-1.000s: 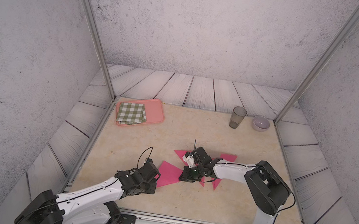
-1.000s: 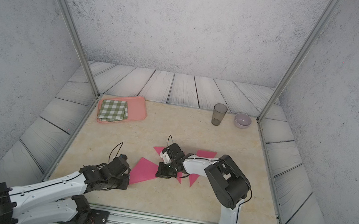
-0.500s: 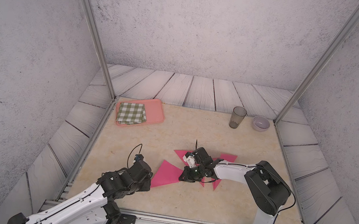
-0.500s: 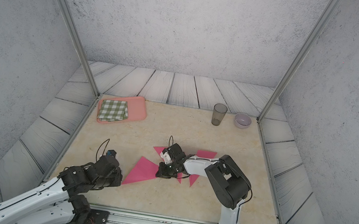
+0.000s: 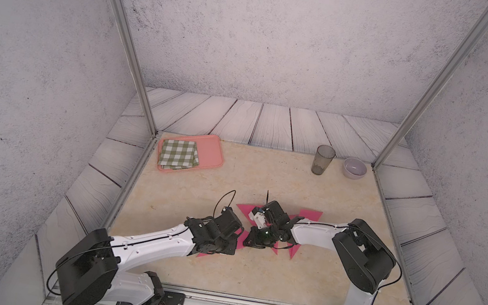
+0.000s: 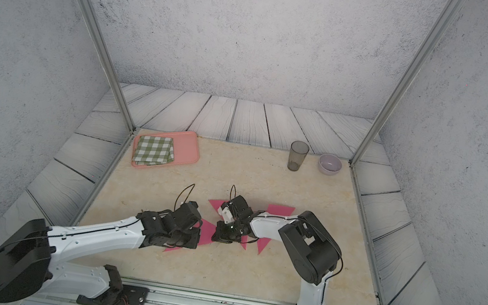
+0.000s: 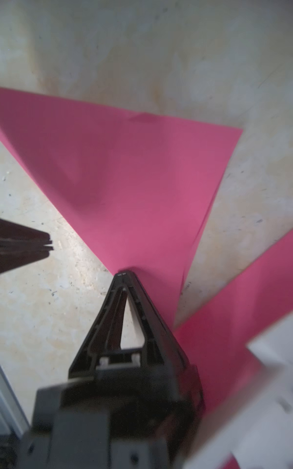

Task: Fold the square paper diagonally
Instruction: Fold the paper at the center of the board.

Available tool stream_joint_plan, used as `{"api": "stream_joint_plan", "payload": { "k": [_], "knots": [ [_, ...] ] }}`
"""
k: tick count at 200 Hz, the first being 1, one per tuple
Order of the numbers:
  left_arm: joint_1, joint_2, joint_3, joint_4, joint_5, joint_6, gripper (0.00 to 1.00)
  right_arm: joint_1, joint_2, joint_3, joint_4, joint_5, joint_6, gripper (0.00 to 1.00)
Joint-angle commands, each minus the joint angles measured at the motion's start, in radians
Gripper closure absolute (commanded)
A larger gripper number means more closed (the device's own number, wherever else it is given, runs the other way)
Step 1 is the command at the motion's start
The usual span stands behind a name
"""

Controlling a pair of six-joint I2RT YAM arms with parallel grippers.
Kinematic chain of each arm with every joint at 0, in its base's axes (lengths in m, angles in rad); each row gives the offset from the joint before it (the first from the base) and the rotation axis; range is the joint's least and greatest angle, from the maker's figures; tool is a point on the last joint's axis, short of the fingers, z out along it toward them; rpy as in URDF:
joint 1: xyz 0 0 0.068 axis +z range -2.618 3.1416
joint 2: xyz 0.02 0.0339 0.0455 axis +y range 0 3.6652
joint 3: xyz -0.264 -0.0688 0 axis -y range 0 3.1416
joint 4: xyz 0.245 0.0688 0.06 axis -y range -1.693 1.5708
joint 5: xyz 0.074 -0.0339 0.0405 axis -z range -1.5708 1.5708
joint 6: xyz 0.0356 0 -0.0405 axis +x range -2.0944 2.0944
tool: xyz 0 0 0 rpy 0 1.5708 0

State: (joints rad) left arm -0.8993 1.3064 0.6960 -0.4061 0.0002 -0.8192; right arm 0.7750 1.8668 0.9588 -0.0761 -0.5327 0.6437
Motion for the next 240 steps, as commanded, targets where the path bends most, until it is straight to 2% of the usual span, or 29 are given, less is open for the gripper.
{"api": "stream_joint_plan", "payload": {
  "k": [1,51,85,127,166,240],
  "knots": [
    [-0.007,0.046,0.009,0.068,-0.037,0.003,1.0,-0.01,0.05,-0.052,-0.095,0.135,-0.004,0.92],
    [-0.013,0.206,0.043,0.115,-0.037,-0.01,1.0,-0.01,0.048,-0.058,-0.09,0.14,-0.001,0.92],
    [-0.013,0.237,0.029,0.075,-0.077,-0.036,1.0,-0.01,0.043,-0.067,-0.086,0.147,0.0,0.92],
    [-0.011,0.184,-0.024,0.009,-0.143,-0.064,1.0,-0.01,0.058,-0.058,-0.091,0.142,-0.001,0.92],
    [-0.011,0.121,-0.102,-0.024,-0.16,-0.098,1.0,-0.017,0.06,-0.058,-0.091,0.142,0.0,0.92],
    [-0.011,-0.127,-0.248,-0.214,-0.244,-0.188,1.0,-0.021,0.059,-0.058,-0.094,0.134,0.001,0.92]
  ]
}}
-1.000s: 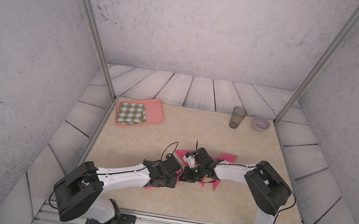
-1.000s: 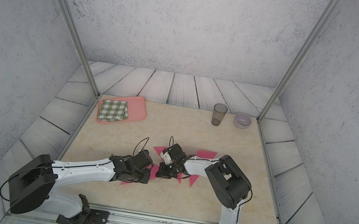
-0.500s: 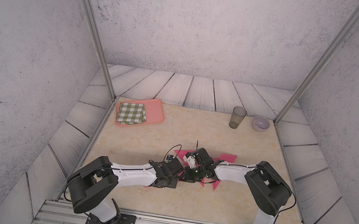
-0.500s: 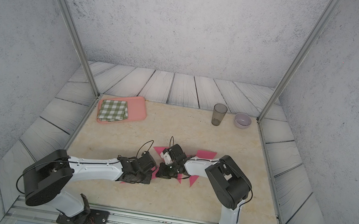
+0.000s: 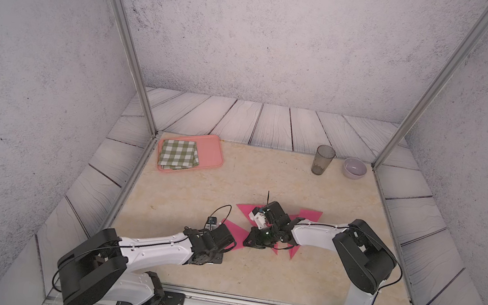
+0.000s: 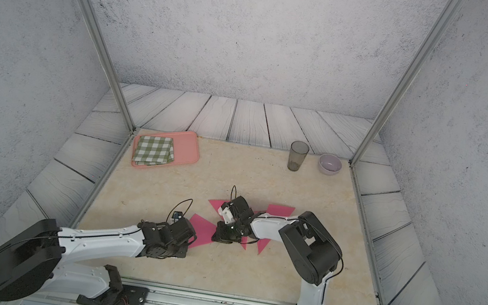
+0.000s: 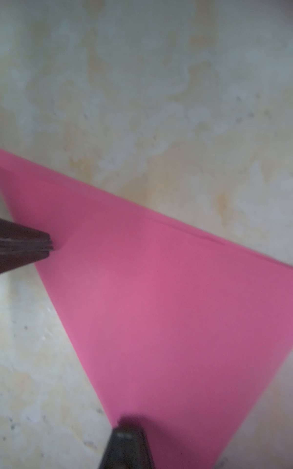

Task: Fold the square paper diagonally
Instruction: Fold the paper at the center of the board.

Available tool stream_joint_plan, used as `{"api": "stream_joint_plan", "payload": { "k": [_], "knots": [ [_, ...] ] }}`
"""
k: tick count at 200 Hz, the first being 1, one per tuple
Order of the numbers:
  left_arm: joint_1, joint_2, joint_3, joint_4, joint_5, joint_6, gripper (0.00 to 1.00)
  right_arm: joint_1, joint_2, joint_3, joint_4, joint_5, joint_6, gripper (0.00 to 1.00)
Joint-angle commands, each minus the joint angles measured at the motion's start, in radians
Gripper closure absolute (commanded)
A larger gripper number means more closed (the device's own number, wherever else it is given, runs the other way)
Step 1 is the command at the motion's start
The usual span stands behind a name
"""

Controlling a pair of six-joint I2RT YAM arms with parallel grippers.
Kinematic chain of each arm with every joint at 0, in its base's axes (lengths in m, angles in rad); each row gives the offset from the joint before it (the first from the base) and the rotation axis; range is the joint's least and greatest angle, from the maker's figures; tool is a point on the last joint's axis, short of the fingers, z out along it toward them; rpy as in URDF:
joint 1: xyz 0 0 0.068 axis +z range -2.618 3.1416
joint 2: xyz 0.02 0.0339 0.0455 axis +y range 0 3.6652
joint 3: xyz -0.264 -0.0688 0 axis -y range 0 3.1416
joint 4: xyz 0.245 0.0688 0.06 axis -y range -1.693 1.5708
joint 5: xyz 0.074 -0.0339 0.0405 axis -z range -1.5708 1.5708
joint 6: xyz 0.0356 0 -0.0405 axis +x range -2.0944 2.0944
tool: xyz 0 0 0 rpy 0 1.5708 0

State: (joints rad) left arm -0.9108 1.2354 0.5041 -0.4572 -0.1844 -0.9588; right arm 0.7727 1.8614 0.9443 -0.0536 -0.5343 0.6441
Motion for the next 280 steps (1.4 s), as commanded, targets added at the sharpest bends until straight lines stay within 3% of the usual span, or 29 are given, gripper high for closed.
{"api": "stream_joint_plan", "payload": {
  "k": [1,86,113,133,146,167,190,197,215,243,266,280],
  "knots": [
    [0.001,-0.059,-0.058,-0.165,-0.061,-0.049,1.0,-0.019,0.065,-0.044,-0.117,0.135,0.0,0.92],
    [0.002,-0.154,-0.072,-0.268,-0.097,-0.115,1.0,-0.024,0.047,-0.06,-0.094,0.124,0.0,0.89],
    [0.001,-0.259,-0.004,-0.338,-0.153,-0.078,0.67,-0.024,0.019,-0.062,-0.068,0.107,-0.013,0.87],
    [0.001,-0.342,0.07,-0.387,-0.233,-0.03,0.36,-0.023,-0.019,-0.055,-0.061,0.092,-0.035,0.8],
    [0.002,-0.394,0.125,-0.416,-0.276,0.02,0.21,-0.023,-0.054,-0.041,-0.084,0.103,-0.057,0.77],
    [0.003,-0.465,0.202,-0.436,-0.37,0.111,0.03,-0.021,-0.127,-0.005,-0.144,0.117,-0.102,0.6],
    [0.003,-0.517,0.224,-0.372,-0.515,0.223,0.03,-0.02,-0.231,0.039,-0.217,0.159,-0.141,0.43],
    [0.003,-0.53,0.223,-0.349,-0.56,0.244,0.03,-0.021,-0.261,0.054,-0.235,0.168,-0.152,0.27],
    [0.004,-0.561,0.188,-0.237,-0.638,0.346,0.03,-0.021,-0.337,0.096,-0.276,0.187,-0.18,0.01],
    [0.014,-0.586,0.103,-0.008,-0.74,0.513,0.03,-0.02,-0.484,0.114,-0.348,0.379,-0.206,0.01],
    [0.067,-0.556,0.012,0.232,-0.801,0.691,0.03,-0.024,-0.61,0.103,-0.468,0.734,-0.216,0.01],
    [0.145,-0.528,-0.027,0.34,-0.766,0.761,0.03,-0.026,-0.686,0.072,-0.514,0.996,-0.205,0.01]
  ]
}}
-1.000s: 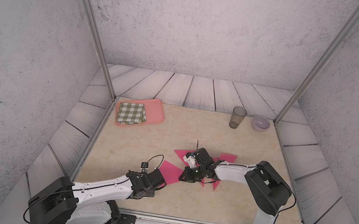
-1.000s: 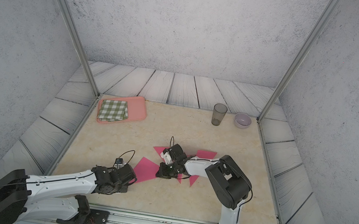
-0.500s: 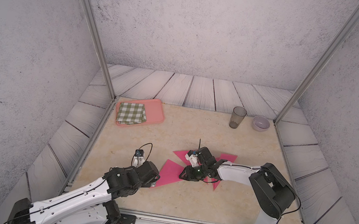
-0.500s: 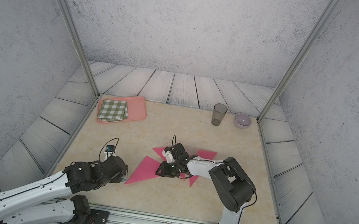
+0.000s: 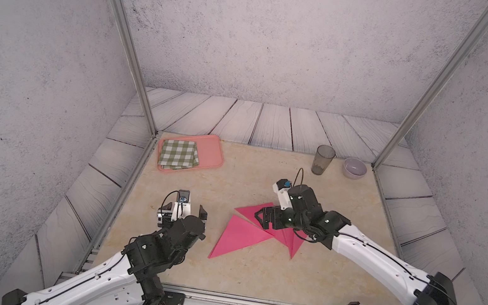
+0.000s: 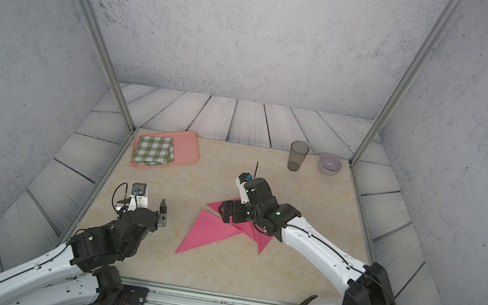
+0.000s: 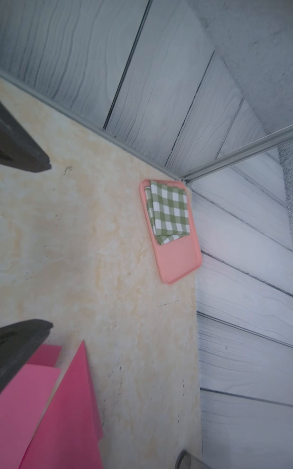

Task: Fold the square paper diagonally
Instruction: Fold the paper at the center of the board, then reset both arms

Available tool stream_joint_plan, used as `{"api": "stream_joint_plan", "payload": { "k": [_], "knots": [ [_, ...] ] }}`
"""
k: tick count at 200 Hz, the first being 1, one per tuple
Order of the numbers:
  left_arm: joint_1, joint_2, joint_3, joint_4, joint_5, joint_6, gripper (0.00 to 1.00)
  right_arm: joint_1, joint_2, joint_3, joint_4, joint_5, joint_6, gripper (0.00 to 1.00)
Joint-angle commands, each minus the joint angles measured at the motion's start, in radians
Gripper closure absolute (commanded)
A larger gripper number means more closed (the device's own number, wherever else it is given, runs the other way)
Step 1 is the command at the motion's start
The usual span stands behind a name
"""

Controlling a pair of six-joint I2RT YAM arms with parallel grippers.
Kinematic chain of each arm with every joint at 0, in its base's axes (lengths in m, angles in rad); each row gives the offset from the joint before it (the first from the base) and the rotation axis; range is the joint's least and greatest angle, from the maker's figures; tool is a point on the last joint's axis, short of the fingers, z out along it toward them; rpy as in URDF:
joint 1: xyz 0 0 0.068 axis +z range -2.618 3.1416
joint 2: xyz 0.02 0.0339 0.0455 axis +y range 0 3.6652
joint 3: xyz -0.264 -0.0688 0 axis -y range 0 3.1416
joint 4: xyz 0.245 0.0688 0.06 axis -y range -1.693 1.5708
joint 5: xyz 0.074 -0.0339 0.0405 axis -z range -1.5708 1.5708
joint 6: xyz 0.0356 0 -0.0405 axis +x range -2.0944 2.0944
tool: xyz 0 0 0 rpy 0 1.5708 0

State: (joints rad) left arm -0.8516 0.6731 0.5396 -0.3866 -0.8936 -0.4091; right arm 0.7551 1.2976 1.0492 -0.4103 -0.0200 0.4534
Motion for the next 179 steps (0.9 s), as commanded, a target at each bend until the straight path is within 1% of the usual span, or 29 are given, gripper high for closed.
{"api": "stream_joint_plan", "payload": {
  "k": [1,16,21,29,37,43,47,58,68,77,87,98,106,118,128,133,142,153,159,164,170,179],
  "knots": [
    [0.092,0.037,-0.065,0.276,-0.054,0.215,0.03,-0.008,-0.126,-0.036,-0.161,0.501,-0.013,0.01],
    [0.183,0.083,-0.101,0.395,0.003,0.279,0.03,-0.014,-0.199,-0.089,-0.186,0.82,0.028,0.01],
    [0.207,0.103,-0.113,0.44,0.005,0.301,0.03,-0.018,-0.221,-0.115,-0.182,0.936,0.036,0.01],
    [0.243,0.142,-0.132,0.527,-0.001,0.335,0.03,-0.02,-0.26,-0.166,-0.148,1.087,0.031,0.01],
    [0.278,0.184,-0.143,0.601,0.017,0.364,0.03,-0.028,-0.3,-0.234,-0.068,1.208,-0.007,0.01],
    [0.304,0.213,-0.147,0.642,0.055,0.387,0.03,-0.038,-0.335,-0.295,0.039,1.246,-0.084,0.01],
    [0.322,0.236,-0.145,0.657,0.085,0.4,0.03,-0.049,-0.357,-0.341,0.133,1.24,-0.148,0.01],
    [0.375,0.305,-0.142,0.712,0.129,0.411,0.03,-0.096,-0.411,-0.459,0.369,1.143,-0.297,0.01],
    [0.411,0.367,-0.146,0.782,0.149,0.429,0.03,-0.143,-0.436,-0.523,0.497,1.083,-0.349,0.01],
    [0.438,0.414,-0.152,0.839,0.172,0.442,0.03,-0.19,-0.436,-0.567,0.581,1.063,-0.375,0.01],
    [0.472,0.452,-0.163,0.899,0.223,0.446,0.03,-0.25,-0.42,-0.596,0.639,1.025,-0.374,0.01],
    [0.513,0.488,-0.189,0.971,0.29,0.432,0.03,-0.33,-0.385,-0.608,0.659,0.915,-0.353,0.01],
    [0.545,0.515,-0.205,1.025,0.323,0.408,0.03,-0.371,-0.347,-0.621,0.705,0.868,-0.355,0.01],
    [0.591,0.56,-0.217,1.084,0.365,0.379,0.03,-0.395,-0.285,-0.665,0.852,0.865,-0.405,0.01],
    [0.613,0.599,-0.211,1.123,0.369,0.372,0.03,-0.416,-0.234,-0.707,0.989,0.855,-0.432,0.01],
    [0.62,0.61,-0.202,1.125,0.384,0.384,0.03,-0.431,-0.218,-0.723,1.035,0.804,-0.431,0.01],
    [0.629,0.631,-0.174,1.1,0.408,0.414,0.03,-0.463,-0.196,-0.742,1.077,0.719,-0.417,0.01],
    [0.645,0.674,-0.161,1.143,0.414,0.441,0.03,-0.501,-0.163,-0.754,1.114,0.642,-0.396,0.01],
    [0.651,0.69,-0.156,1.152,0.413,0.451,0.03,-0.518,-0.138,-0.759,1.141,0.625,-0.392,0.01],
    [0.662,0.702,-0.156,1.169,0.435,0.452,0.03,-0.533,-0.113,-0.759,1.164,0.623,-0.393,0.01],
    [0.681,0.721,-0.161,1.198,0.462,0.446,0.03,-0.546,-0.078,-0.759,1.199,0.618,-0.396,0.01],
    [0.705,0.761,-0.168,1.246,0.472,0.428,0.03,-0.569,-0.023,-0.755,1.244,0.592,-0.402,0.01]
  ]
}}
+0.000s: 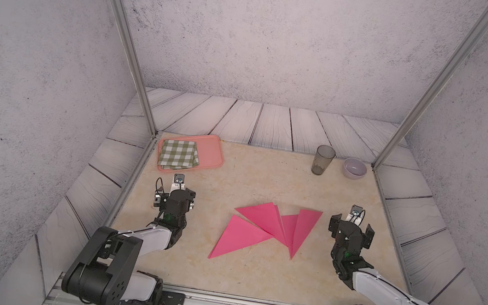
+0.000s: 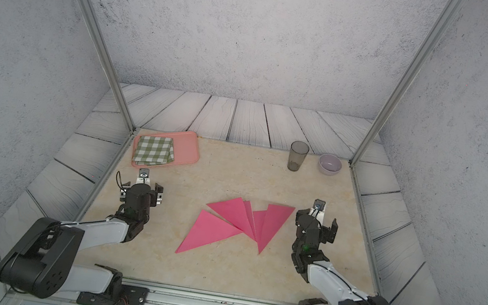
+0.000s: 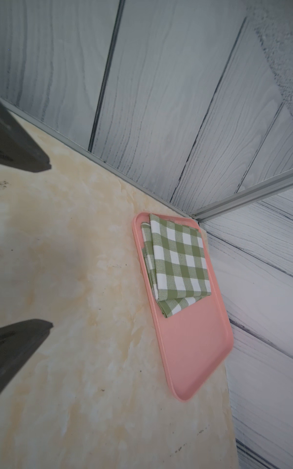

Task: Fold the square paper diagonally
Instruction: Reset both arms

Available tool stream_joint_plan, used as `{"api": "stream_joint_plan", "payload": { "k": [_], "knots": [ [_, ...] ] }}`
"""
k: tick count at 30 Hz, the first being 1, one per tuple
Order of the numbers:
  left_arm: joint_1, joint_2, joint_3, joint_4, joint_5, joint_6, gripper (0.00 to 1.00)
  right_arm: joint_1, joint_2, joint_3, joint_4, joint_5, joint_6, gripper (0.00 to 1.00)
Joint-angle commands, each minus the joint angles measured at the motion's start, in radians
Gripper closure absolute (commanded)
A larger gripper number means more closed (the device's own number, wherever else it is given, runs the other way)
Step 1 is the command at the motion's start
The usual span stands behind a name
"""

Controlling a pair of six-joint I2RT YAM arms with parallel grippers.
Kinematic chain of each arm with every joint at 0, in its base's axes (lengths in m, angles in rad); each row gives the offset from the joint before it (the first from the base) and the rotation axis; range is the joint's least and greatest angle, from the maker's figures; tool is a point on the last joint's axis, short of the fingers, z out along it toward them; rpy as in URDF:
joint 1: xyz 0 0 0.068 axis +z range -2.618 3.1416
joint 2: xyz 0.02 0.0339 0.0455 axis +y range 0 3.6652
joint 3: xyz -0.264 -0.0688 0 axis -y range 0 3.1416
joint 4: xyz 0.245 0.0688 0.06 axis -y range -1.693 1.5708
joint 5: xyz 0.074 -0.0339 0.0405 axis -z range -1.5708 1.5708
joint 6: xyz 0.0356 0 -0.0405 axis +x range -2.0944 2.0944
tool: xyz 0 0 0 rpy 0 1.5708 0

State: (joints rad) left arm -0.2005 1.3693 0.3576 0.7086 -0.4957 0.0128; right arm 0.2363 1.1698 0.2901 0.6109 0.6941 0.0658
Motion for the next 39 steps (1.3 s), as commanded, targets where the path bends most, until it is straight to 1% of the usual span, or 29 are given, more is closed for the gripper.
{"api": "stream_joint_plan", "payload": {
  "k": [1,3,4,5,6,8,9,11,13,14,39],
  "knots": [
    [0.057,0.069,0.014,0.155,0.075,0.004,0.03,-0.054,0.111,0.005,0.226,-0.126,-0.016,0.01],
    [0.099,0.132,0.029,0.197,0.12,-0.026,0.03,-0.087,0.198,0.025,0.264,-0.181,0.001,0.01],
    [0.122,0.148,0.047,0.172,0.148,-0.044,0.03,-0.096,0.245,0.039,0.266,-0.19,0.013,0.01],
    [0.13,0.158,0.075,0.11,0.142,-0.063,0.03,-0.102,0.3,0.044,0.326,-0.182,0.011,0.01],
    [0.135,0.166,0.083,0.094,0.152,-0.069,0.03,-0.11,0.321,0.059,0.332,-0.202,0.001,0.01],
    [0.157,0.157,0.088,0.066,0.18,-0.088,0.03,-0.123,0.312,0.132,0.151,-0.282,0.011,0.01],
    [0.159,0.16,0.089,0.069,0.183,-0.088,0.03,-0.147,0.325,0.137,0.145,-0.33,0.02,0.01],
    [0.159,0.159,0.091,0.065,0.184,-0.088,0.03,-0.182,0.402,0.108,0.304,-0.362,0.031,0.01],
    [0.161,0.16,0.093,0.065,0.186,-0.088,0.03,-0.186,0.362,0.137,0.173,-0.372,0.051,0.01],
    [0.161,0.161,0.093,0.063,0.186,-0.088,0.03,-0.187,0.361,0.144,0.157,-0.373,0.05,0.01],
    [0.17,0.157,0.092,0.061,0.203,-0.091,0.03,-0.186,0.363,0.147,0.155,-0.371,0.042,0.01]
  ]
}}
